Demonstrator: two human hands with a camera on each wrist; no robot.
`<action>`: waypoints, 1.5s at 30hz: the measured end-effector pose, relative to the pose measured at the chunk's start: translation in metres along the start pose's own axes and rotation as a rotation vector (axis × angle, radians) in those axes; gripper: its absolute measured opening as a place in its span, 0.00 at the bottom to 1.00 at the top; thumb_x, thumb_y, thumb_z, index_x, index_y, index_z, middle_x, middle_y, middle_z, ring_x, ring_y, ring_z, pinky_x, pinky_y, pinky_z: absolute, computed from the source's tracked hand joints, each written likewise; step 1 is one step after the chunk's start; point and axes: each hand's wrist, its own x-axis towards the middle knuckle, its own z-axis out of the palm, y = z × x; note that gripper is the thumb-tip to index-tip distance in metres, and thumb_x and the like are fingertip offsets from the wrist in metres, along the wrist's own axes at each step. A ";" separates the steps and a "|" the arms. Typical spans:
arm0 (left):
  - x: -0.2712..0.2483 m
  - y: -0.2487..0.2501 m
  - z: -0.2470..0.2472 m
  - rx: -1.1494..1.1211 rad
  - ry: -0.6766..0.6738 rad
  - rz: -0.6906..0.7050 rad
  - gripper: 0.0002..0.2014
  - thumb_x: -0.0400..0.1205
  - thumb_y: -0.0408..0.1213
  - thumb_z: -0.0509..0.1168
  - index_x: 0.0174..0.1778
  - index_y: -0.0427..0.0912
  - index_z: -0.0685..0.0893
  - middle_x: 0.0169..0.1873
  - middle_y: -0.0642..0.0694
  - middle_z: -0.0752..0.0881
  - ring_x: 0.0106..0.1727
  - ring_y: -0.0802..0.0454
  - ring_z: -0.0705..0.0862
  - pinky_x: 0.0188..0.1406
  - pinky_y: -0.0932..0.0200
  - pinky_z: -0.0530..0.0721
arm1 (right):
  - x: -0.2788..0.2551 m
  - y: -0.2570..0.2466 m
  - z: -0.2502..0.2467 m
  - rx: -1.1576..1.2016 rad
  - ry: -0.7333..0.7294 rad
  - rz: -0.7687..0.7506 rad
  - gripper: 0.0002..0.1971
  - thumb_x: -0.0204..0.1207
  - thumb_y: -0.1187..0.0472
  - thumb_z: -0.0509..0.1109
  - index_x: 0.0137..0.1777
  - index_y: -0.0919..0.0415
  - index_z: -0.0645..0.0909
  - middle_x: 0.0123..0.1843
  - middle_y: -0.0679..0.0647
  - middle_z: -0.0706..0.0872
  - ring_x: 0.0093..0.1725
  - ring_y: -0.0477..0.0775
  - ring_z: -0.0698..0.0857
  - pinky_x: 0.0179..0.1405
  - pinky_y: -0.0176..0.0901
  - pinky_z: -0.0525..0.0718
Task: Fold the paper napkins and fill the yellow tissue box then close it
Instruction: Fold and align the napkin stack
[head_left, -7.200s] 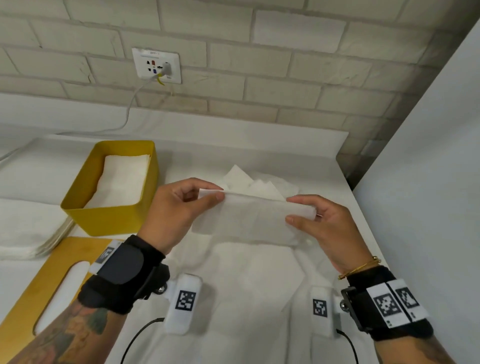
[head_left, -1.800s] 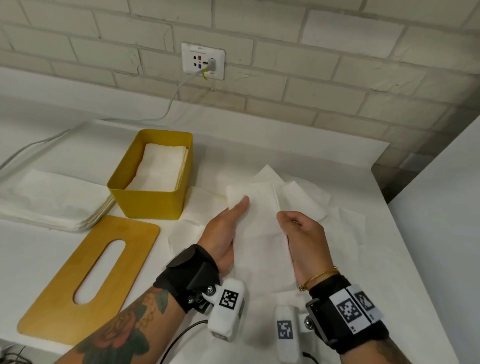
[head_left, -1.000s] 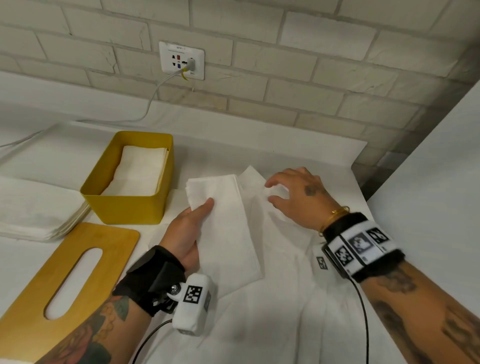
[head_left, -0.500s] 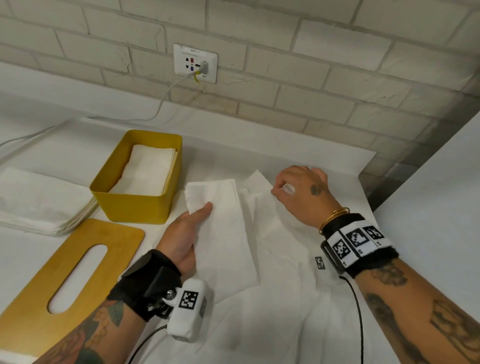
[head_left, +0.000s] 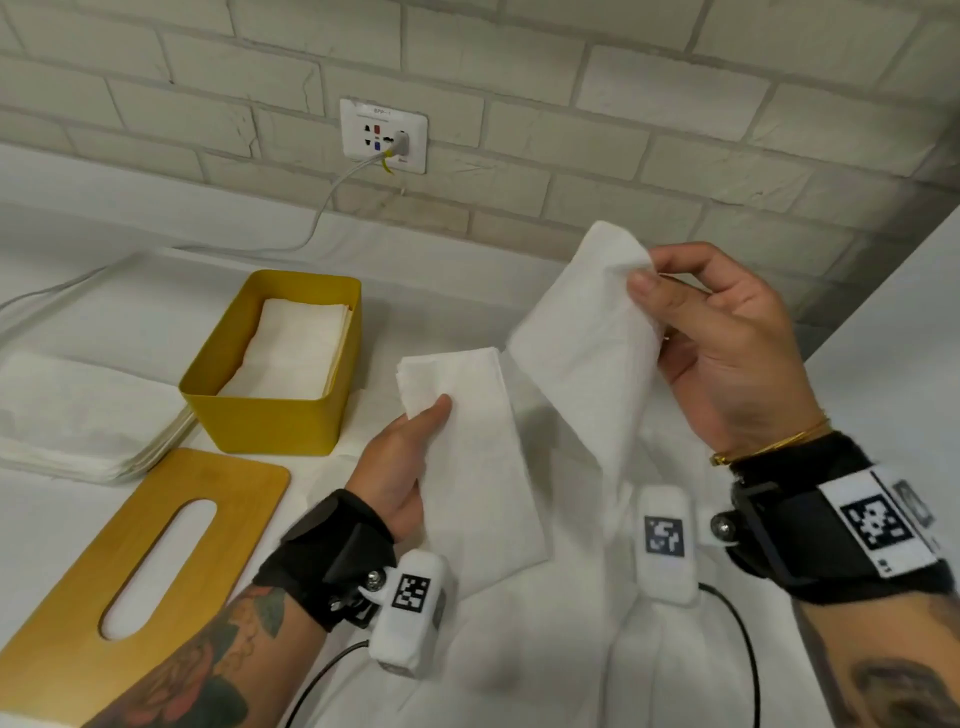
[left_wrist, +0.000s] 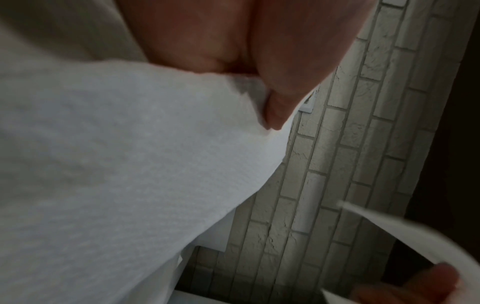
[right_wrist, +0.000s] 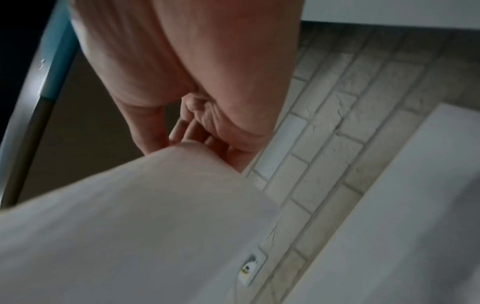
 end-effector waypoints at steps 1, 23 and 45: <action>0.000 -0.001 0.003 -0.014 -0.008 -0.005 0.18 0.88 0.43 0.65 0.70 0.37 0.83 0.60 0.35 0.91 0.62 0.37 0.90 0.63 0.40 0.85 | -0.003 0.004 0.005 0.077 0.014 0.015 0.06 0.69 0.63 0.75 0.45 0.55 0.85 0.40 0.50 0.92 0.40 0.48 0.89 0.39 0.38 0.87; 0.001 -0.013 0.004 -0.064 -0.075 -0.044 0.35 0.86 0.66 0.53 0.73 0.39 0.82 0.66 0.34 0.87 0.69 0.37 0.86 0.76 0.36 0.76 | -0.062 0.125 0.023 -0.300 0.257 0.504 0.09 0.78 0.62 0.77 0.56 0.52 0.84 0.46 0.50 0.95 0.51 0.49 0.92 0.52 0.42 0.85; -0.005 0.015 -0.025 0.062 0.117 0.108 0.10 0.89 0.40 0.62 0.61 0.42 0.85 0.50 0.42 0.94 0.50 0.45 0.94 0.50 0.44 0.86 | -0.065 0.079 -0.082 -0.748 0.317 0.589 0.11 0.79 0.57 0.75 0.58 0.57 0.80 0.39 0.55 0.93 0.33 0.51 0.89 0.31 0.41 0.84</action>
